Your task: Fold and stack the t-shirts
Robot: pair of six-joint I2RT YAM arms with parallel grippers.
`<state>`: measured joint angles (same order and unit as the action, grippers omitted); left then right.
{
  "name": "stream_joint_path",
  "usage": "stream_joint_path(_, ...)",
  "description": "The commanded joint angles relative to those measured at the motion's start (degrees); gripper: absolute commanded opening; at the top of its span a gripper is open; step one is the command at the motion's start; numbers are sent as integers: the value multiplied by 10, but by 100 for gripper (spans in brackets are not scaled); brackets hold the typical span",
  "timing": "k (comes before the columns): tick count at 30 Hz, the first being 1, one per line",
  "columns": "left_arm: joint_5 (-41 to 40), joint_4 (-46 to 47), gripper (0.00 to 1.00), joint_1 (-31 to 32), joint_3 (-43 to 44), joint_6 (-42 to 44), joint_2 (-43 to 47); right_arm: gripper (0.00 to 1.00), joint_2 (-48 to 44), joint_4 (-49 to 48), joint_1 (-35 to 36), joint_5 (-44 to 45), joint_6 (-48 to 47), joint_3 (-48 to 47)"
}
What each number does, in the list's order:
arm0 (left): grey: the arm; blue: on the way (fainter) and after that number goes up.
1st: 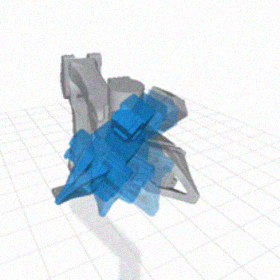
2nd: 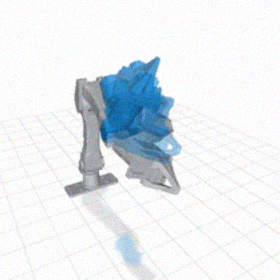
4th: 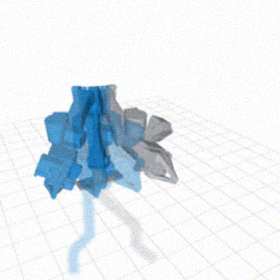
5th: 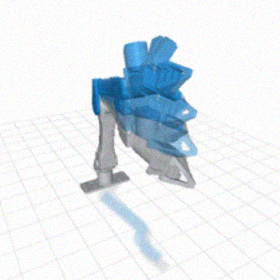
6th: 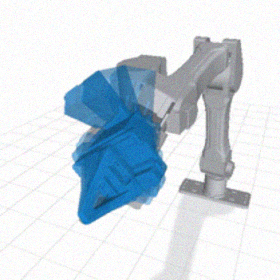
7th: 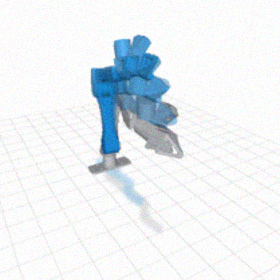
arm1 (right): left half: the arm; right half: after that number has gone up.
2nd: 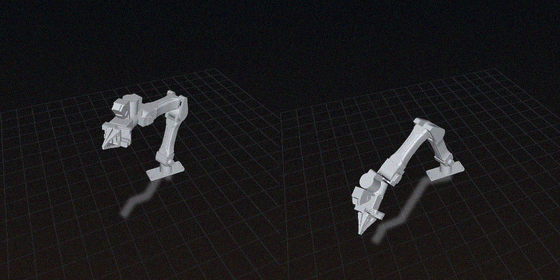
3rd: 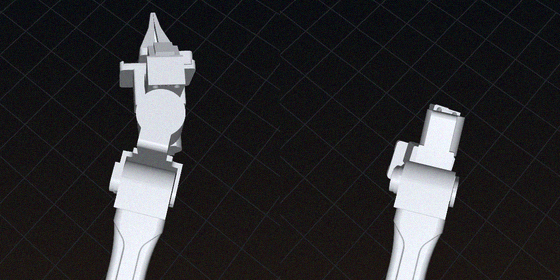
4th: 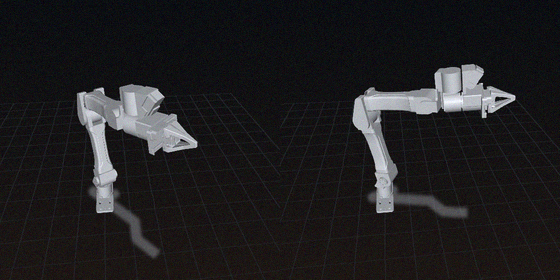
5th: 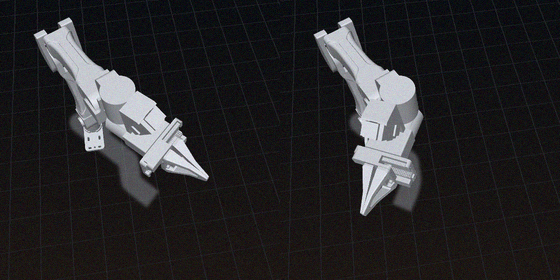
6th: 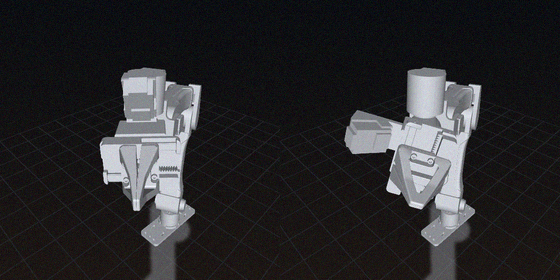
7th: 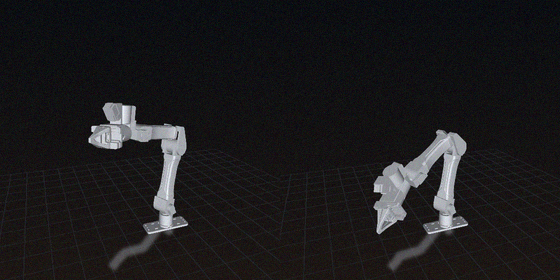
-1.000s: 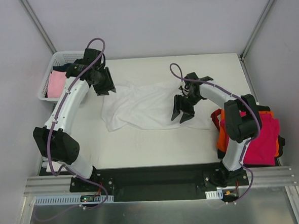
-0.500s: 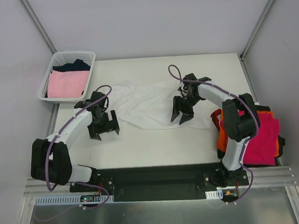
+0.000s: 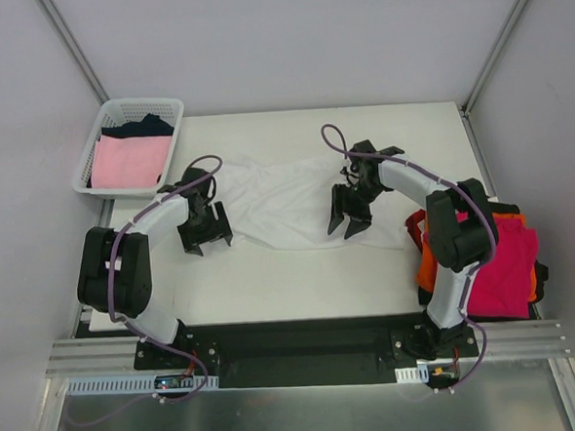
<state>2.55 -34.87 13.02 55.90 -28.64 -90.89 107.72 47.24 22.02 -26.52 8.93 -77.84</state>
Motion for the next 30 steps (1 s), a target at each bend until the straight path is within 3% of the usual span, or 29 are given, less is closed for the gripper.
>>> stream_joint_path(1,-82,5,73,-4,32,-2,-10,54,-16,16,4,12,-3,-6)
stream_joint_path(10,-98,49,66,-4,11,7,1,54,-3,12,3,6,-1,-10)
stream_joint_path(13,-99,49,38,-4,0,4,12,54,1,12,4,5,-2,-13)
stream_joint_path(15,-98,49,30,-5,-10,4,16,53,3,12,4,2,-2,-13)
stream_joint_path(18,-95,49,30,-4,-24,2,15,54,7,9,4,0,-2,-13)
stream_joint_path(21,-92,49,23,-4,-33,-5,13,53,8,9,4,-1,-1,-13)
stream_joint_path(25,-91,49,0,-4,-33,-6,14,54,10,9,4,-1,-2,-13)
stream_joint_path(30,-86,18,0,-4,16,-7,40,53,7,9,4,0,-3,-13)
